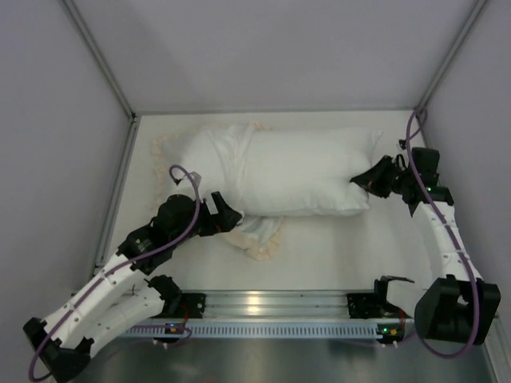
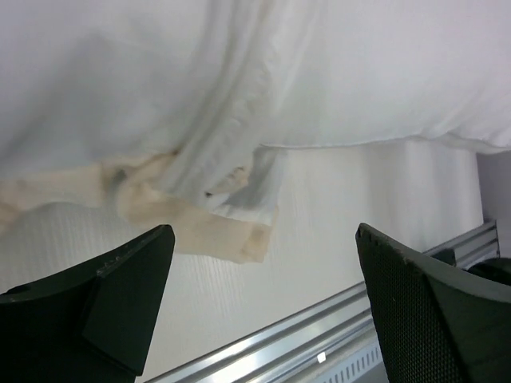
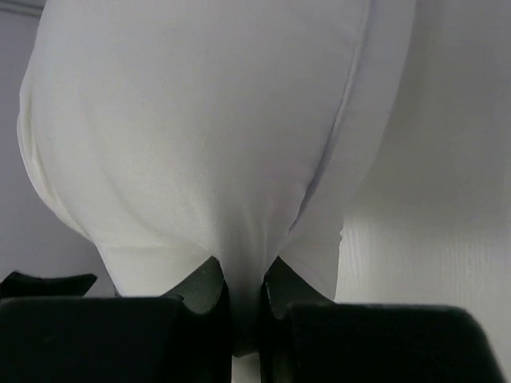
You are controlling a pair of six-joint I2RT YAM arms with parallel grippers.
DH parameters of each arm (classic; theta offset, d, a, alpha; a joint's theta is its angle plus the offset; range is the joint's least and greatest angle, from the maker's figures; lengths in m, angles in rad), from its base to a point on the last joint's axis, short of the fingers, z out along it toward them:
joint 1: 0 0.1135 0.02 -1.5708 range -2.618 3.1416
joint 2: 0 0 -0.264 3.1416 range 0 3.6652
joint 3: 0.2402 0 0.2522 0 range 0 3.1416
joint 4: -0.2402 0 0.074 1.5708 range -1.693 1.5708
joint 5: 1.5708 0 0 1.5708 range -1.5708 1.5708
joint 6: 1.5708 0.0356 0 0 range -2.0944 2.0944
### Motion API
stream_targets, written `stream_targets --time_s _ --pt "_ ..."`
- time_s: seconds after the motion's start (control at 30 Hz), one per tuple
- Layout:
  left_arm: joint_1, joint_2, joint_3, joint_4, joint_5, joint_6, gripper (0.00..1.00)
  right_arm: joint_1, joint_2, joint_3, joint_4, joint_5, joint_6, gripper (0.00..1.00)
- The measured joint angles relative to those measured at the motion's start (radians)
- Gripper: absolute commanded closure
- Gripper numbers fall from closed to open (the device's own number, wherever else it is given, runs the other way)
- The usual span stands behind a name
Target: Remove the pillowcase from the pillow
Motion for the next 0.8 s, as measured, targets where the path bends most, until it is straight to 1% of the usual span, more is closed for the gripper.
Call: stream_targets --time_s 0.1,0.17,0.33,0.4,0.5,0.57,0.7,0.8 --pt "0.0 -0.048 0.056 -0.041 -0.113 -0.022 0.01 -0.069 -0.009 0.009 -0.016 0.069 0.014 1.0" --pt "0.0 -0.045 0.087 -0.086 -0.185 -0.043 0.01 -0.103 -0.001 0.05 -0.044 0.116 0.016 1.0" --pt "-0.001 0.076 0.14 -0.215 -0.385 -0.103 0.01 -0.16 0.095 0.234 -0.077 0.092 0.013 1.0" --pt "0.0 0.138 0.145 -0.251 -0.446 -0.124 0.01 -0.171 0.121 0.277 -0.076 0.079 0.006 1.0" --pt "0.0 0.227 0.143 -0.276 -0.494 -0.161 0.01 -0.199 0.14 0.288 -0.08 0.058 -0.005 1.0" --pt "0.002 0.267 0.121 -0.263 -0.501 -0.181 0.01 -0.232 0.161 0.287 -0.085 0.034 -0.008 1.0" --pt "0.002 0.332 0.014 -0.221 -0.489 -0.208 0.01 -0.303 0.22 0.272 -0.063 -0.015 0.006 1.0" --pt "0.002 0.343 -0.068 -0.182 -0.478 -0.217 0.01 -0.327 0.259 0.271 -0.045 -0.041 0.016 1.0"
